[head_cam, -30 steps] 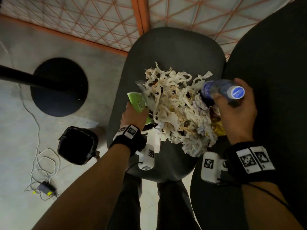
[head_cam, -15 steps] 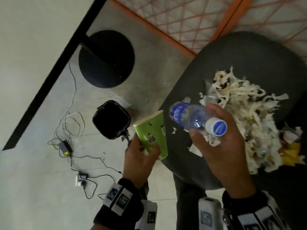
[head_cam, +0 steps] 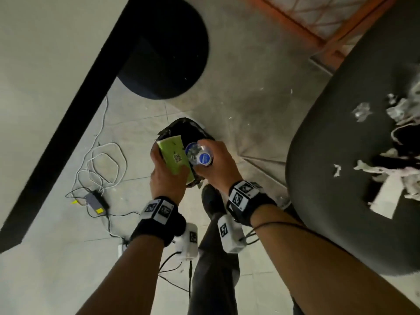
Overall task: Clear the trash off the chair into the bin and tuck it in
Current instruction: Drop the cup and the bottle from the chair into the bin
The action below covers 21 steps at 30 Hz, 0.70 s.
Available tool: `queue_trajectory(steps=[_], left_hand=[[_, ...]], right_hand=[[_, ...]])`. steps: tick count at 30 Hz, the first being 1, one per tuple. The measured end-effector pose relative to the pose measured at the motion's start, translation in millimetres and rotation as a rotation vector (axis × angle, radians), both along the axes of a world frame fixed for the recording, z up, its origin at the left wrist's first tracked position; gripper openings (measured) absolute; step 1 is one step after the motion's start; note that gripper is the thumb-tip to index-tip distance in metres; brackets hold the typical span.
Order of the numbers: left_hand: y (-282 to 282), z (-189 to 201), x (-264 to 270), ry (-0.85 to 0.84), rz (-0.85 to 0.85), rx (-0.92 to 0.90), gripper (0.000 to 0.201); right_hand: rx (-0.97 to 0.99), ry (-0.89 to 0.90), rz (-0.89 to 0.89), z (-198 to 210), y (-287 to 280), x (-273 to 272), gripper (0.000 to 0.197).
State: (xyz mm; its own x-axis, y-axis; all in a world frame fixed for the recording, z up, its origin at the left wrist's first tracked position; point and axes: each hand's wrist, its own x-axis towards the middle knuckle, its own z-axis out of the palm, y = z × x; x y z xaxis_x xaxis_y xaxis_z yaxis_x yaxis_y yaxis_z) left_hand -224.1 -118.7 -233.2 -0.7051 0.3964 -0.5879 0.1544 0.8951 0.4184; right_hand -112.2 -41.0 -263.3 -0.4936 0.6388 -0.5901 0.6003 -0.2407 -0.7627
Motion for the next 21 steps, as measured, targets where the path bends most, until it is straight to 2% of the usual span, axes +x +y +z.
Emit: queue_trajectory(steps=[5,11,14,16,18,21], left_hand=[[16,-72,-24,-0.033,-0.057,-0.072,0.089],[21,-128,-32,-0.121,-0.162,-0.134,0.088],[18,-133,-37,-0.173,-0.192,-0.152,0.08],[15,-127,-38,-0.192,-0.188,-0.108,0.07],[8,-115,-40,-0.199,-0.194,-0.045,0.063],[3,-91,-34,-0.097,-0.288,-0.032,0.051]], right_hand=[[-0.027,-0.125,0.094,-76,15,-26,0.069],[-0.122,-0.142,0.132,-121,19,-26,0.081],[-0.162,-0.127,0.131,-112,19,-14,0.081],[-0.2,-0.095,0.053,-95,18,0,0.073],[-0.248,-0.056,-0.052,-68,16,20,0.06],[-0.325,0.015,-0.19,-15,10,60,0.045]])
